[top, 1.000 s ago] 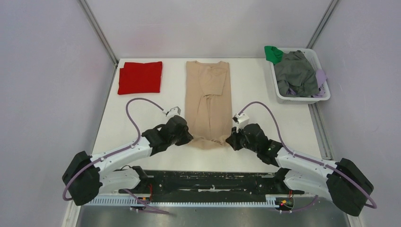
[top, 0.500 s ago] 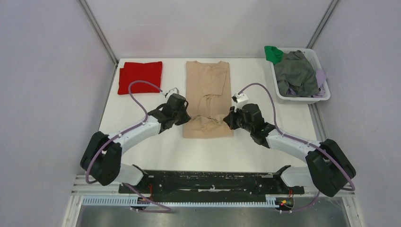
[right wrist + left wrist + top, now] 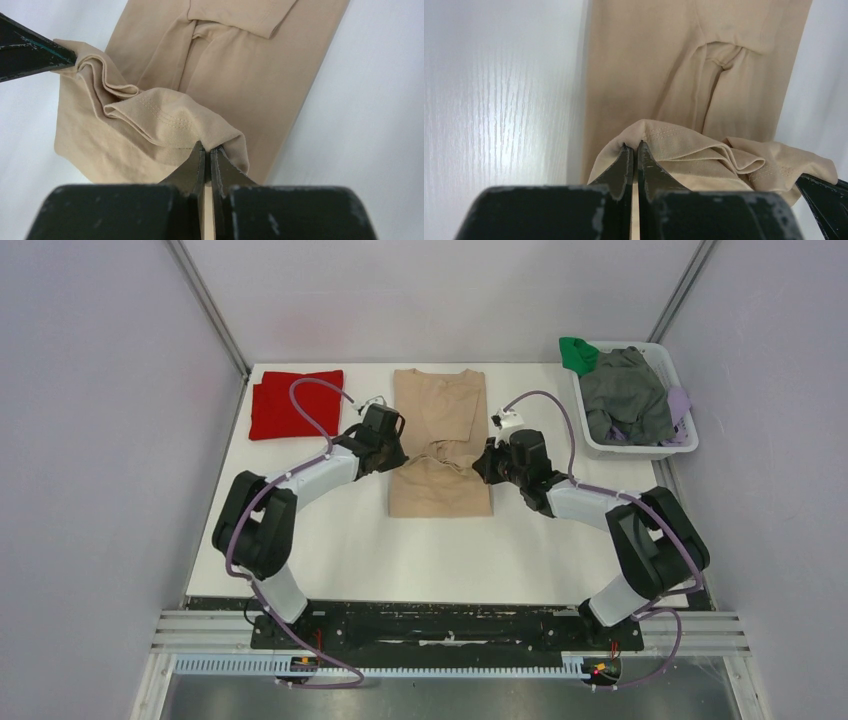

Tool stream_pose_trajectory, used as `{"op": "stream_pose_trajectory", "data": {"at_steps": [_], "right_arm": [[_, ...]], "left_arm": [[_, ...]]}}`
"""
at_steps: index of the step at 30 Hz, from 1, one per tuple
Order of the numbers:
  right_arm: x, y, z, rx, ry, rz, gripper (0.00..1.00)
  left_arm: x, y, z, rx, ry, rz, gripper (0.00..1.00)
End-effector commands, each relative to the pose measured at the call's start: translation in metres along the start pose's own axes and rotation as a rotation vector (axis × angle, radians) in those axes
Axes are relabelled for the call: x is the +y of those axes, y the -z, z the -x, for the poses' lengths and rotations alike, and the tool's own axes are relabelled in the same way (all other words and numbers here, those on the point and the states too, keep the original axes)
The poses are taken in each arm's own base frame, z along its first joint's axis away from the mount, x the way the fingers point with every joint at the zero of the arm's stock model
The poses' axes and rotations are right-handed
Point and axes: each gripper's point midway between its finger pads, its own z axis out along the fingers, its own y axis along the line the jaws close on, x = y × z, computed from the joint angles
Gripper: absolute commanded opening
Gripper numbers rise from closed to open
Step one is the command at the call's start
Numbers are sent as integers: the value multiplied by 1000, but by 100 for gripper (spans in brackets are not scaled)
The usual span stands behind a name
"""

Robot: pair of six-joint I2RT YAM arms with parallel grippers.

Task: Fold and stack the t-shirts
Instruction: Fold the folded rectangular tshirt in 1/3 of the way

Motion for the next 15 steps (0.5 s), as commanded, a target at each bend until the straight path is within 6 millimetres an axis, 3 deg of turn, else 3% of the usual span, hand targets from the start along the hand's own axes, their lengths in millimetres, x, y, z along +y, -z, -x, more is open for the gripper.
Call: {"op": "stream_pose_trajectory", "data": {"at_steps": [1,5,7,8,9,10,11,13,14,15], "right_arm": [[6,-15,32,-76,-1,52,1],[0,-26,28,-54,-28,56,6],[-4,-30,29,-53,-46,47,13],[-6,-31,30,-56,-53,38,21],[-9,-33,33,-62,-63,23,35],[-14,-35,39,-73,-64,-2,55],[-17,-35,46,-89,-63,-20,68],[-22,-33,62,-121,-60,-57,89],[-22,-30,69,-137,-58,-65,97],[-20,-26,74,-149,-54,-60,98]], "left_arm": [[-3,-7,23,-40,-37,3,2],[-1,-14,22,-27,-32,9,3],[1,-19,22,-21,-34,14,15],[1,-21,23,-19,-35,15,20],[0,-22,25,-21,-36,11,27],[-1,-23,30,-27,-36,8,41],[-6,-22,39,-44,-36,-5,61],[-17,-14,60,-77,-47,-37,91],[-23,-7,69,-96,-53,-52,99],[-28,1,76,-113,-57,-70,100]]}}
